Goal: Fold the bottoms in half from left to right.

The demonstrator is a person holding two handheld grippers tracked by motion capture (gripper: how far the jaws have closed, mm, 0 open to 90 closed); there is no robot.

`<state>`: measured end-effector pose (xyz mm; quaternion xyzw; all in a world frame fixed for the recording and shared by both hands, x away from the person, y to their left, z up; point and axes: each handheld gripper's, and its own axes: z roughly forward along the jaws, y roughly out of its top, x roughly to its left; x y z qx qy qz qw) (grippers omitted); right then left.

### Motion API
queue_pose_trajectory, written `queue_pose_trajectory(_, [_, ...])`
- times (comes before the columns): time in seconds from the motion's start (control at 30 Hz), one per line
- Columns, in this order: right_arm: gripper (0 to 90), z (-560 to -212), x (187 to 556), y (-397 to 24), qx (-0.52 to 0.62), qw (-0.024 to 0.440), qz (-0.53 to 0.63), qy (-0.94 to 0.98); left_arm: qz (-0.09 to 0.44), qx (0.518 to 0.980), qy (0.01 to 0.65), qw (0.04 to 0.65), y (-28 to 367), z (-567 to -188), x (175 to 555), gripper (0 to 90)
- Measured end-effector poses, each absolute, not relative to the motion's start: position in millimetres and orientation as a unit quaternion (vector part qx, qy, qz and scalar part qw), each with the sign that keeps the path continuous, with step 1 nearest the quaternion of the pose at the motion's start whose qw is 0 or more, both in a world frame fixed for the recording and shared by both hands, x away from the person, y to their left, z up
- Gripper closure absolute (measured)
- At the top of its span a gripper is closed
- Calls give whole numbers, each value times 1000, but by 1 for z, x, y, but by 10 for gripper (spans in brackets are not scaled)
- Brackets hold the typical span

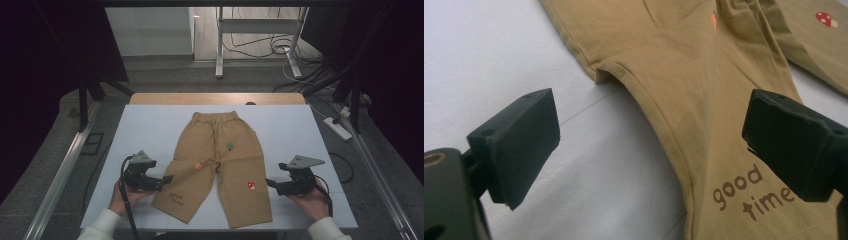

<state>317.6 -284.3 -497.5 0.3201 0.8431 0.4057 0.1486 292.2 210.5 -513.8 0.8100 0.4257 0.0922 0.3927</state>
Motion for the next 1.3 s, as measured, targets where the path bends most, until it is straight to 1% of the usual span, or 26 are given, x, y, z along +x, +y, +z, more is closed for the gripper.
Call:
queue_pose_trajectory(0.63, [203, -500, 318, -284, 323, 146, 400, 845, 86, 804, 428, 405, 217, -513, 295, 83])
queue_pose_trajectory(0.83, [204, -499, 313, -281, 318, 147, 399, 848, 95, 804, 423, 406, 215, -509, 298, 84])
queue_pose_trajectory(1.1, [207, -496, 308, -271, 307, 145, 401, 851, 97, 806, 423, 403, 215, -509, 297, 85])
queue_pose_trajectory(1.3, [212, -489, 307, -253, 293, 142, 414, 850, 94, 808, 419, 403, 214, -511, 298, 86])
